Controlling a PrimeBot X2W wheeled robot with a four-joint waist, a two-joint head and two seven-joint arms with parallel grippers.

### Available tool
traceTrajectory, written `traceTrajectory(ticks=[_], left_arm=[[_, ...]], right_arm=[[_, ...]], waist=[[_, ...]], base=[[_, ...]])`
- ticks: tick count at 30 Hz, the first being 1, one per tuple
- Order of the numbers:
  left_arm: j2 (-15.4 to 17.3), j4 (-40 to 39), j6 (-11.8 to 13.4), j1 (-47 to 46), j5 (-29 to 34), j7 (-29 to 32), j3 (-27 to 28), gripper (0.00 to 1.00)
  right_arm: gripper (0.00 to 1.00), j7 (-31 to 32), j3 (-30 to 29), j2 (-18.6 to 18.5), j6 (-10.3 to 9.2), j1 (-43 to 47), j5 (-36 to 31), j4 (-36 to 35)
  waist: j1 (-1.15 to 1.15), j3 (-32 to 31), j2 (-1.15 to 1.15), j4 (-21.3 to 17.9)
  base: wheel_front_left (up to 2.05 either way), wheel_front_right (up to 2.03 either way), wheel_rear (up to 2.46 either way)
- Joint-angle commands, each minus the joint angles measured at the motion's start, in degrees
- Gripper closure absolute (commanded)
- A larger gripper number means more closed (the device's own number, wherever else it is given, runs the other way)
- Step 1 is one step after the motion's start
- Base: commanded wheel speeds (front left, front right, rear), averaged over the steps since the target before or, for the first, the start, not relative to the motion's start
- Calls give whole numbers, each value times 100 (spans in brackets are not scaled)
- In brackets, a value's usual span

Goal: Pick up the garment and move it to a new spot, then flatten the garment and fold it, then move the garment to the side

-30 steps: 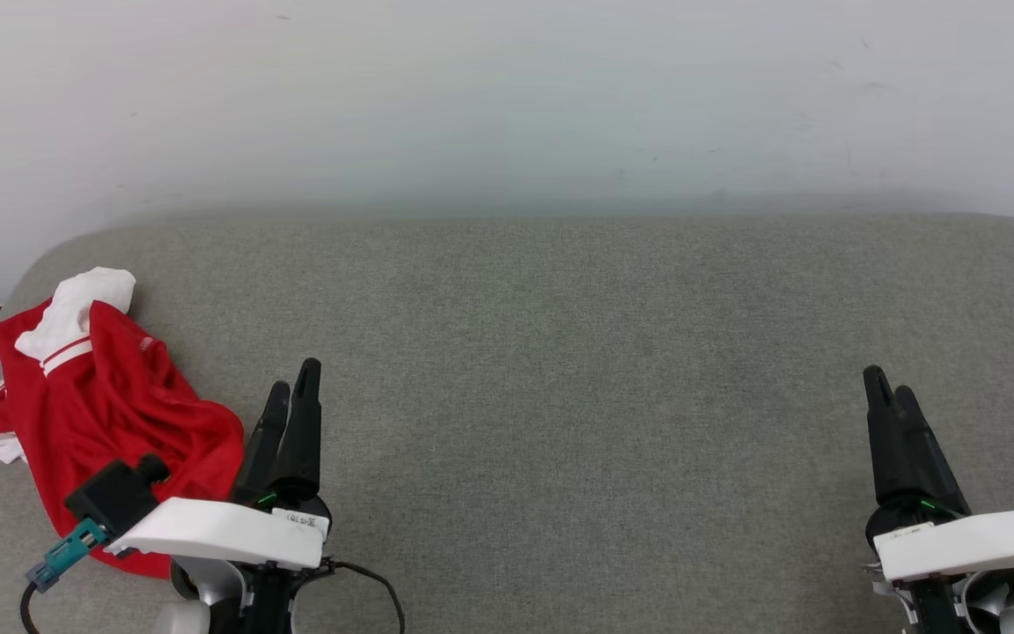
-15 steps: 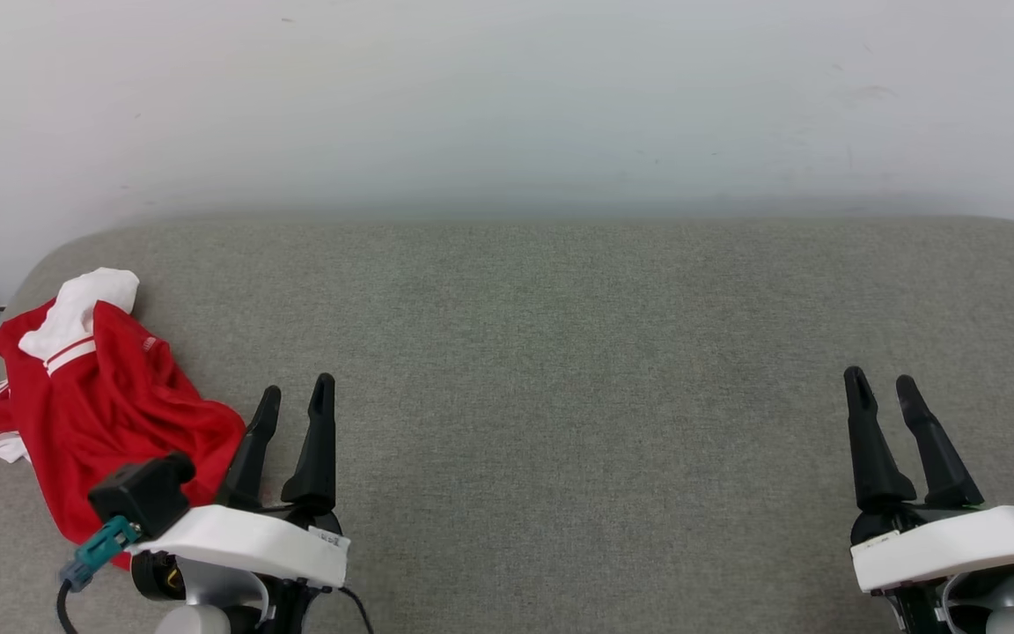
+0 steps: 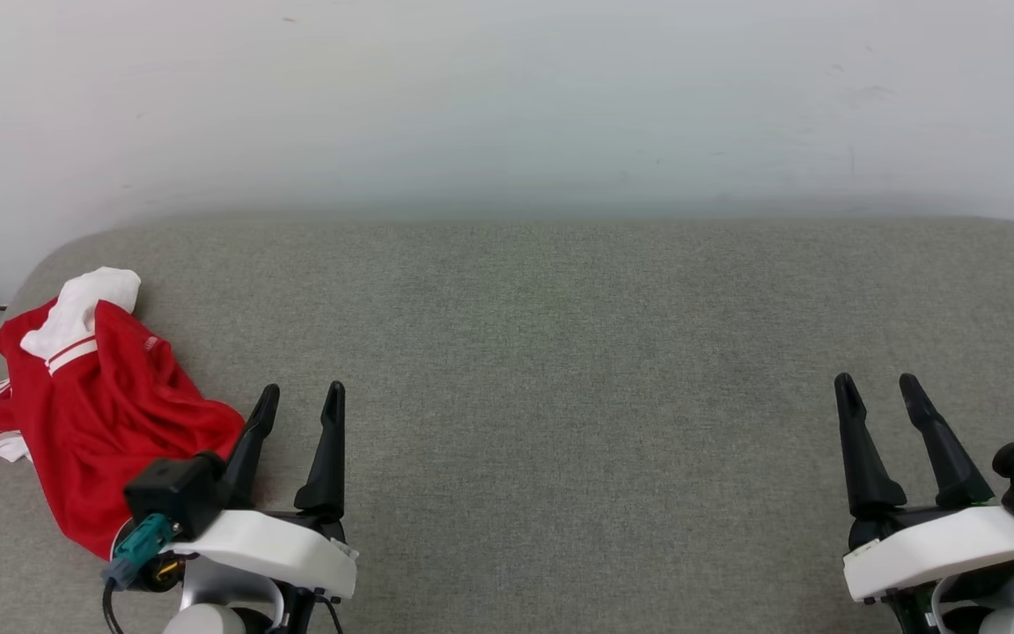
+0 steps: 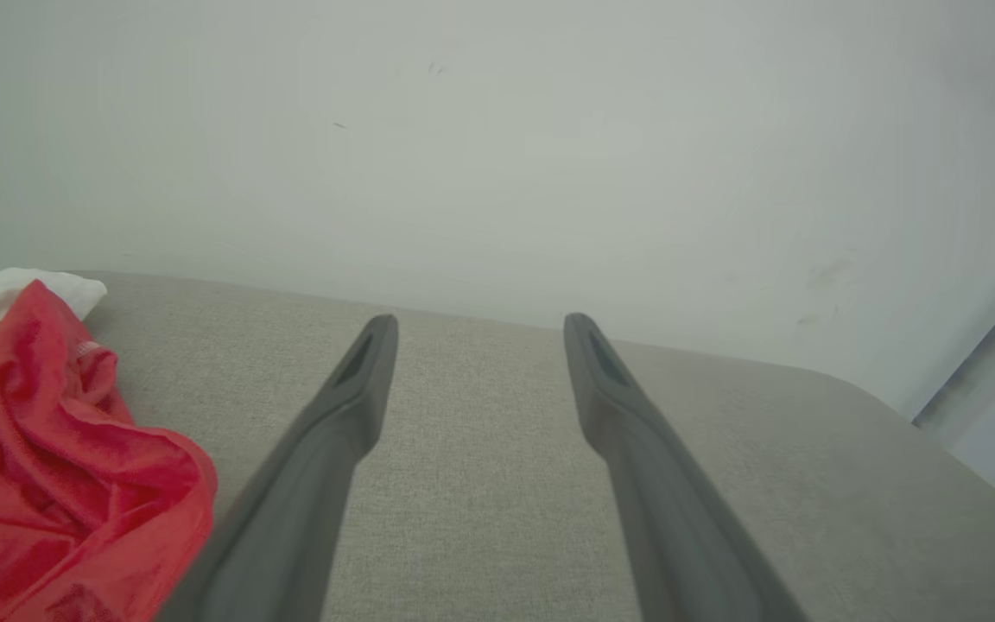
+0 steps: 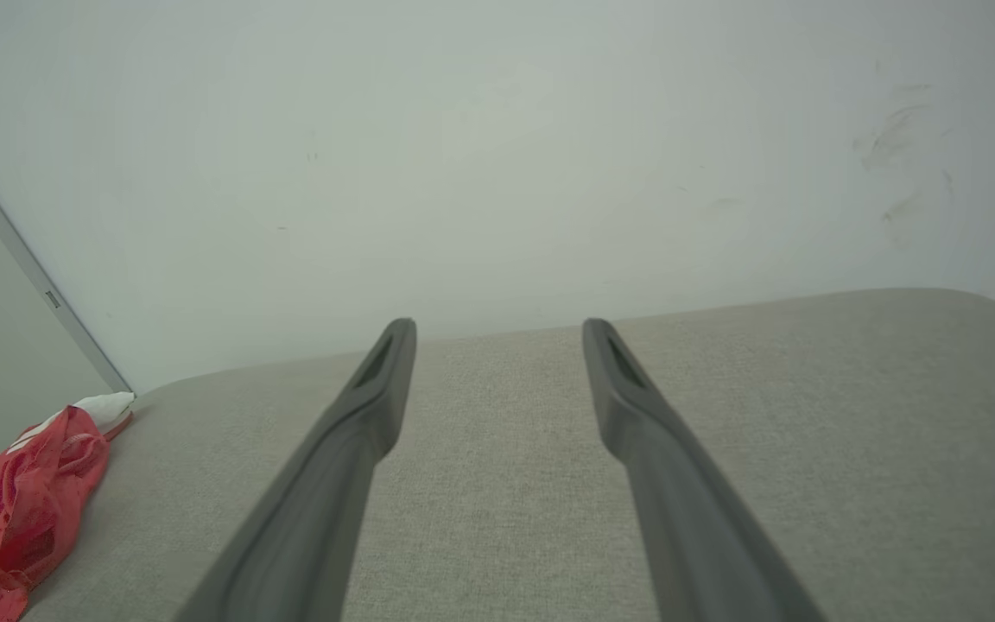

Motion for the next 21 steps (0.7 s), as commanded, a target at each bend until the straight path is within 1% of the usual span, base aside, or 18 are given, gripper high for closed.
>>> traceTrajectory(ticks=[1,12,21], left_arm=[[67,-39,21,-93,135,-57,-44,0],[208,172,195,-116,658,-203,-236,0],[233,395,200,-150,929,-314,-288,0]], right_arm=[[0,-2,-1,-6,-1,25,-132,-100],[0,261,-40,27,-1,108,-740,-146],[0,387,-118,45,-1,162,-1111,-220]], waist=[[0,-1,0,1],[0,4,0,29],[0,5,0,63]], base=[[0,0,0],[0,0,0],[0,0,0]])
